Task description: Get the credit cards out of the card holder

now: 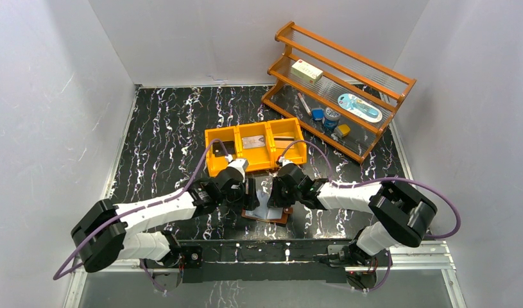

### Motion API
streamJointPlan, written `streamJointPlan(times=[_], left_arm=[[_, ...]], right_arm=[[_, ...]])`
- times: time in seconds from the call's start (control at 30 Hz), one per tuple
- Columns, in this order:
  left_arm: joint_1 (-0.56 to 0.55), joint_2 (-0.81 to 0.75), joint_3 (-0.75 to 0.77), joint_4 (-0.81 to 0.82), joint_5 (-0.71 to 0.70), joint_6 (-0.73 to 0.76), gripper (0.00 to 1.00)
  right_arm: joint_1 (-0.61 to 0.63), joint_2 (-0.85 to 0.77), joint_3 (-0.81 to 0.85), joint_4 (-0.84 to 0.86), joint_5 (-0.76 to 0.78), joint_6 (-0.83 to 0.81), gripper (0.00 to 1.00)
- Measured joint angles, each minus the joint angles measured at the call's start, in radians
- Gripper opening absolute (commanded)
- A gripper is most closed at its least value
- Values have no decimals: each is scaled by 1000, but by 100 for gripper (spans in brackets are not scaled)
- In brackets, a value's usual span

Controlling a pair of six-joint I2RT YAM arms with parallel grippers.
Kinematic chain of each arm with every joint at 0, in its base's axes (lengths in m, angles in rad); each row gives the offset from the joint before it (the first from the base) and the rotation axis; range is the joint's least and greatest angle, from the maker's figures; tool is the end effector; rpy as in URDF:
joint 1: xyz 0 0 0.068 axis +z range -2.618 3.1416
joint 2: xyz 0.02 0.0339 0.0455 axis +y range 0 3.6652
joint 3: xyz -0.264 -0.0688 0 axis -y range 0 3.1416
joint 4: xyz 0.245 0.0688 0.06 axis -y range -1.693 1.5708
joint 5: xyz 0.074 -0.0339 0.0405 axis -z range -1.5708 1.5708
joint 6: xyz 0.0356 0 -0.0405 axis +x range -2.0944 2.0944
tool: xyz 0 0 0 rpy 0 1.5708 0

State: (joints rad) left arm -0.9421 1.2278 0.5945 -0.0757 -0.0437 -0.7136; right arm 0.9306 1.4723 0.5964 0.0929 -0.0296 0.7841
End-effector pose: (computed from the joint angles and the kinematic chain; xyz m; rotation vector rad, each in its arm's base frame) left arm 0.1467 -0.1992 0.1942 0.2512 2.4018 -0.7819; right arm 0.1632 0.2209 0.1491 -0.2004 2.5180 0.8182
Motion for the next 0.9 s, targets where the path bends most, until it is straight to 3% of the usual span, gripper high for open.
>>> streamJointPlan(times=[0.2,0.63,0.9], left_arm=[[0,-29,12,-4,-11,0,60],[0,48,18,77,120,14,42],[0,110,18,137,210,14,30]], right_arm=[[-2,5,-3,16,-8,3,13],[-6,11,-4,27,-16,6,14],[-15,9,-6,37,-39,7,25]])
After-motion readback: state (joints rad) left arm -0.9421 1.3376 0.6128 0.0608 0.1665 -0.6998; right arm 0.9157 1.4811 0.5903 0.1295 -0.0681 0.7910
